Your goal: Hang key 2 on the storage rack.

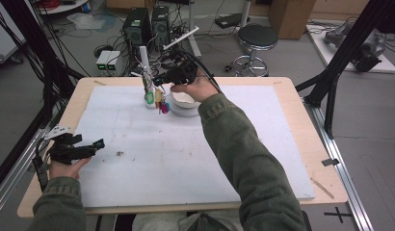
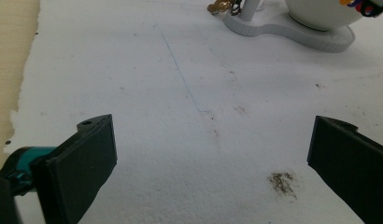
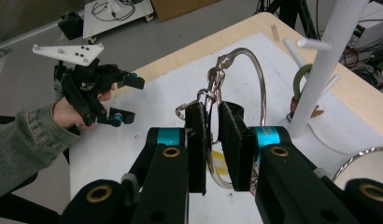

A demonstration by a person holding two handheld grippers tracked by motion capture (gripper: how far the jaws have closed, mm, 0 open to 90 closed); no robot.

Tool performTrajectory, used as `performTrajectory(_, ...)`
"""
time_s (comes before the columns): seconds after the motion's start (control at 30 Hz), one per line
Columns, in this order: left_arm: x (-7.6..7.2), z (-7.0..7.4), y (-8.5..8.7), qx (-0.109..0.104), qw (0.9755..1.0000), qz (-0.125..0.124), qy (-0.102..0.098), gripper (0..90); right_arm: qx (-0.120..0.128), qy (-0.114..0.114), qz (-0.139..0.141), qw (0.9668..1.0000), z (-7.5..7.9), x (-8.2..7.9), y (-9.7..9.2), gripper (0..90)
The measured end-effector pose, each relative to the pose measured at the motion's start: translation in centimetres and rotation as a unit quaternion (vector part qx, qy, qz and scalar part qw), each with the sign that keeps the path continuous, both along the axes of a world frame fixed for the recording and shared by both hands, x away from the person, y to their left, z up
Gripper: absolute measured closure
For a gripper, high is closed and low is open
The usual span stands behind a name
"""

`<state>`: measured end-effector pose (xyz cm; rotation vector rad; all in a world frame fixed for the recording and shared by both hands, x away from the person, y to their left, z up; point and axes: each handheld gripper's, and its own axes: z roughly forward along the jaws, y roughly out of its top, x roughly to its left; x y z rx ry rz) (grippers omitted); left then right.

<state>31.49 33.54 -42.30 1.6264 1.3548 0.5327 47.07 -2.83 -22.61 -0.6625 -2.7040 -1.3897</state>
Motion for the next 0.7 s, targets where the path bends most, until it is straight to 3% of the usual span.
performTrajectory(0.47, -0.1, 0.0, 0.0, 0.000, 1.0000, -0.002, -0.001, 1.8, 0.002, 0.002, 0.013, 0.9999, 1.6, 1.7, 2.4, 80.4)
performTrajectory(0.7, 0.0, 0.0, 0.0, 0.000, 1.0000, -0.002, 0.000, 1.8, 0.000, 0.008, 0.000, 1.0000, 1.4, 3.5, 2.9, 80.4)
